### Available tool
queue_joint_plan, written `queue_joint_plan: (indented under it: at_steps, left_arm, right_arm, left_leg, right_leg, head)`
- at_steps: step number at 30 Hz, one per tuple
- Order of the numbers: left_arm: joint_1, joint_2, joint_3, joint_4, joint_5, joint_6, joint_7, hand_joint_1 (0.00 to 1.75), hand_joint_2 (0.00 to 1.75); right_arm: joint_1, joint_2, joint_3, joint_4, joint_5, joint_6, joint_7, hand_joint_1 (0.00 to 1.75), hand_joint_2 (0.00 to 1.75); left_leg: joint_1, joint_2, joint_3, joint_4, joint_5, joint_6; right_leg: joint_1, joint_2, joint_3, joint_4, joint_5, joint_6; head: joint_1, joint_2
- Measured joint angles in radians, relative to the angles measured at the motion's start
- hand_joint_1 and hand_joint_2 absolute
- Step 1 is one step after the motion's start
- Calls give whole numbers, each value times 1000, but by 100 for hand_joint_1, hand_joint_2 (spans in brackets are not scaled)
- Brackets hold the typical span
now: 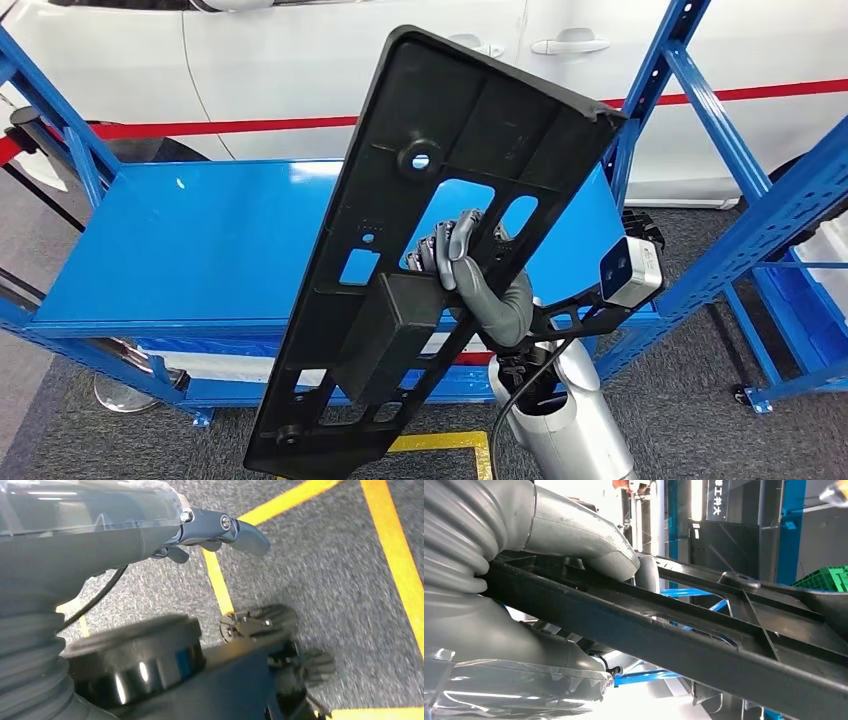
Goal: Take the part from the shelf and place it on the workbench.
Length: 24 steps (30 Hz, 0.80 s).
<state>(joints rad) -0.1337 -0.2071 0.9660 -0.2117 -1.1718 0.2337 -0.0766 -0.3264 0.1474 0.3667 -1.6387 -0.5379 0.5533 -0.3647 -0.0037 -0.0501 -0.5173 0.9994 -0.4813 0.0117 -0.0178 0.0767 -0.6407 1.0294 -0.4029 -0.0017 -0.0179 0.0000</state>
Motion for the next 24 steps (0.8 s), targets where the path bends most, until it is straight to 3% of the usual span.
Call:
queue_joint_plan:
  at_steps: [2, 4, 5, 6, 7, 8, 10, 12, 13, 15, 17, 19, 21, 22, 23, 24]
  left_arm:
    - [-2, 0, 0, 0, 0, 0, 1, 0, 175]
    - [-3, 0, 0, 0, -1, 0, 1, 0, 175]
    - [-2, 0, 0, 0, -1, -1, 1, 0, 175]
    - [-2, 0, 0, 0, -1, -1, 1, 0, 175]
    - [-2, 0, 0, 0, -1, -3, 0, 0, 175]
    - [-3, 0, 0, 0, -1, -4, 0, 0, 175]
    - [-5, 1, 0, 0, -1, -6, 0, 0, 175]
    - [-7, 2, 0, 0, -1, -8, -1, 0, 175]
    - [-8, 2, 0, 0, -1, -8, -1, 0, 175]
    - [-10, 3, 0, 0, -1, -9, -2, 0, 175]
    - [-10, 3, 0, 0, 0, -9, -2, 0, 175]
    - [-7, 3, 0, 0, 0, -9, -3, 0, 175]
    - [-4, 3, 0, 0, 0, -9, -3, 0, 175]
    - [-4, 3, 0, 0, 0, -9, -3, 0, 175]
    - [-4, 4, 0, 0, 0, -9, -3, 0, 175]
    - [-5, 4, 0, 0, 0, -9, -3, 0, 175]
  right_arm:
    - [0, 1, -4, 2, 1, 1, 0, 175, 175]
    - [1, 2, -7, 4, 2, 2, 0, 175, 175]
    - [2, 2, -8, 6, 2, 2, 0, 175, 175]
    - [4, 2, -9, 9, 3, 2, 0, 175, 175]
    - [6, 2, -11, 12, 4, 3, 0, 175, 175]
    - [7, 2, -13, 14, 6, 4, 0, 175, 175]
    - [8, 2, -15, 16, 11, 7, -1, 175, 175]
    - [8, 5, -15, 16, 18, 11, -2, 175, 175]
    - [7, 6, -15, 16, 21, 12, -2, 175, 175]
    - [8, 8, -15, 16, 24, 14, -3, 175, 175]
    - [7, 10, -16, 16, 26, 14, -3, 175, 175]
    - [7, 16, -16, 17, 26, 15, -3, 175, 175]
    - [8, 20, -17, 17, 26, 16, -3, 175, 175]
    - [9, 20, -17, 18, 26, 16, -3, 175, 175]
    - [10, 20, -17, 18, 26, 16, -3, 175, 175]
    - [10, 21, -17, 18, 26, 16, -3, 175, 175]
  left_leg:
    - [3, 23, -3, -19, 21, 12]
    - [5, 47, -15, -28, 38, 19]
    - [4, 59, -24, -26, 43, 21]
    - [4, 71, -33, -24, 48, 20]
    - [4, 84, -44, -19, 52, 18]
    - [5, 95, -55, -13, 55, 16]
    - [6, 115, -77, 4, 59, 10]
    - [3, 129, -90, 21, 61, 0]
    - [1, 135, -93, 26, 63, -5]
    - [2, 146, -97, 29, 69, -18]
    - [7, 125, -109, 52, 39, -32]
    - [10, 82, -140, 144, -45, -40]
    - [10, 62, -172, 268, -119, -39]
    - [10, 60, -173, 300, -129, -36]
    - [9, 58, -156, 295, -120, -31]
    - [8, 55, -120, 251, -97, -25]
  right_leg:
    - [2, -20, -13, 18, -22, 9]
    - [1, -54, -48, 110, -101, 16]
    - [-1, -62, -69, 173, -140, 21]
    - [-4, -64, -83, 226, -162, 26]
    - [-7, -66, -83, 252, -162, 30]
    - [-10, -70, -65, 244, -145, 34]
    - [-14, -95, 16, 138, -105, 39]
    - [-8, -126, 80, 41, -95, 29]
    - [-4, -133, 89, 19, -100, 20]
    - [1, -121, 81, 14, -91, 0]
    - [0, -107, 68, 9, -76, -17]
    - [1, -92, 48, 8, -57, -29]
    - [6, -71, 24, 9, -39, -34]
    - [9, -60, 12, 9, -30, -35]
    - [11, -49, 1, 10, -21, -34]
    - [13, -37, -8, 10, -12, -33]
  head:
    - [1, 0]
    - [2, 0]
    - [2, 0]
    - [2, 0]
    - [2, 0]
    - [2, 0]
    - [2, 0]
    - [0, 0]
    - [-1, 0]
    - [-3, 0]
    - [-3, 0]
    - [-4, 0]
    - [-4, 0]
    - [-4, 0]
    - [-4, 0]
    - [-4, 0]
